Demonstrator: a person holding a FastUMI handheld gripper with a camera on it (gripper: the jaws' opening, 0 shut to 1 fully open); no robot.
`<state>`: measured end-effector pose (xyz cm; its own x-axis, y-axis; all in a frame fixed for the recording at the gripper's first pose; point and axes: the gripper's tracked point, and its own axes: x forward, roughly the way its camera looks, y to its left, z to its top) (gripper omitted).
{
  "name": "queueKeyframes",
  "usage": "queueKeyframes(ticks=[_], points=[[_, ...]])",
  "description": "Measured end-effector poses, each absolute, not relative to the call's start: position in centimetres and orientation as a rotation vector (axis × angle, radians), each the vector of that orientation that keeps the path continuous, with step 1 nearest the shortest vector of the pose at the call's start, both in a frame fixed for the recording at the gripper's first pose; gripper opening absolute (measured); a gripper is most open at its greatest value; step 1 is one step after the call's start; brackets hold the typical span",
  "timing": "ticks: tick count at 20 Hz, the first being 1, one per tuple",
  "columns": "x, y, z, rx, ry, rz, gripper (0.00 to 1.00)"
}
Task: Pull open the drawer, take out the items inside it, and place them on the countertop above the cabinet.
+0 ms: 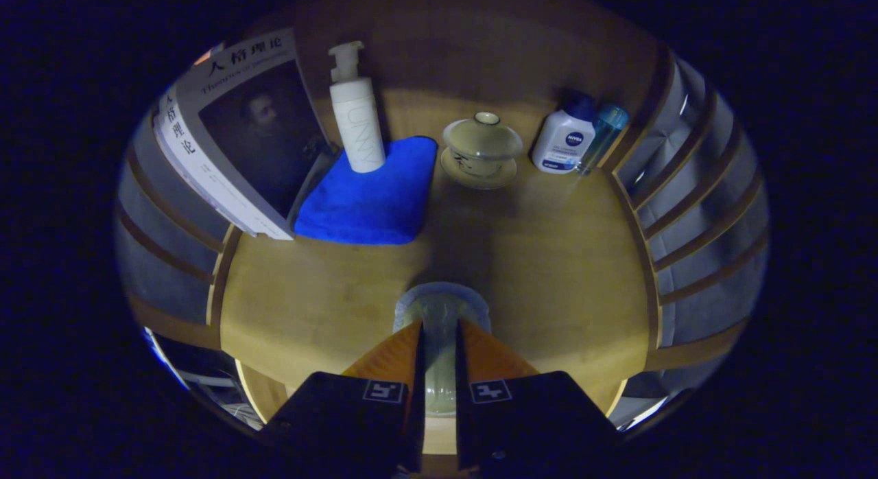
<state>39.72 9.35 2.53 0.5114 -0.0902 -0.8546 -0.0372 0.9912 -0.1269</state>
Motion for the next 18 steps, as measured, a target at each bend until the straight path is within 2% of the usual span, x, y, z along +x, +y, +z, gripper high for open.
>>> queueKeyframes(ticks=[5,15,18], points=[[39.8,8.7,3.0,-0.129,1.008,-0.057,0.3],[35.8,9.9,6.7,-0.098,0.882,0.011,0.52],[33.2,10.8,7.0,-0.08,0.853,0.048,0.52]])
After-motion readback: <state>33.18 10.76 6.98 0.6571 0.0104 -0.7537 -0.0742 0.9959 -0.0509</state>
